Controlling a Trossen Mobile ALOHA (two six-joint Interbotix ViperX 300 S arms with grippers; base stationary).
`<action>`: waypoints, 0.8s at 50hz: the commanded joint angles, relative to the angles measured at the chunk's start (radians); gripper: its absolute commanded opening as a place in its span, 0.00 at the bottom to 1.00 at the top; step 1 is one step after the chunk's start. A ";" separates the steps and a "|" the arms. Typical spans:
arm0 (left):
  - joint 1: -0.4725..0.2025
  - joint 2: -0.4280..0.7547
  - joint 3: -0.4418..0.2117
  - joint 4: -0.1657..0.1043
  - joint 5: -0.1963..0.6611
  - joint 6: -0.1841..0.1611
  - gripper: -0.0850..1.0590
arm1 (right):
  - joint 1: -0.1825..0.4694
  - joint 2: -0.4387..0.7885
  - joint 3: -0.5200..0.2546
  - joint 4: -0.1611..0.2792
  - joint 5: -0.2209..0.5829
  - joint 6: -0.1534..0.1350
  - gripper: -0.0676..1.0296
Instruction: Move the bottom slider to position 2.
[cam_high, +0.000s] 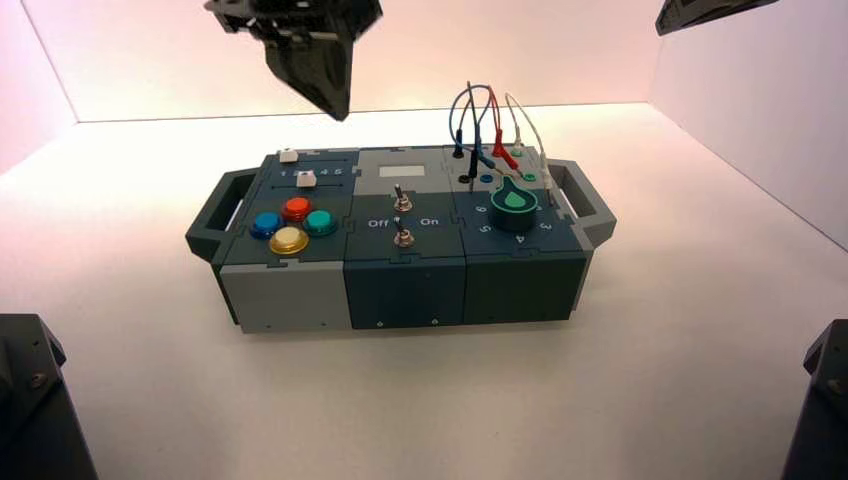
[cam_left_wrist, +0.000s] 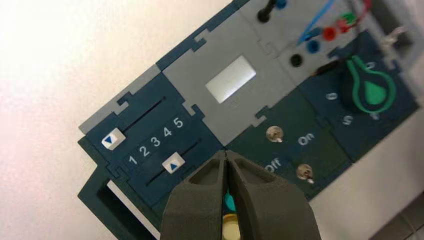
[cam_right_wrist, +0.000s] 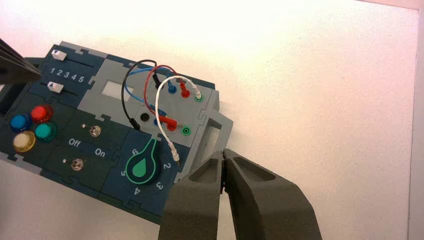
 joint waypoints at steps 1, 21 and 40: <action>-0.003 0.083 -0.057 0.005 -0.003 0.000 0.05 | 0.003 -0.002 -0.021 0.000 -0.009 0.002 0.04; 0.038 0.137 -0.058 0.017 0.023 0.003 0.04 | 0.002 -0.002 -0.018 0.000 -0.006 0.002 0.04; 0.075 0.152 -0.038 0.021 0.057 0.018 0.05 | 0.002 -0.002 -0.018 0.000 -0.006 0.002 0.04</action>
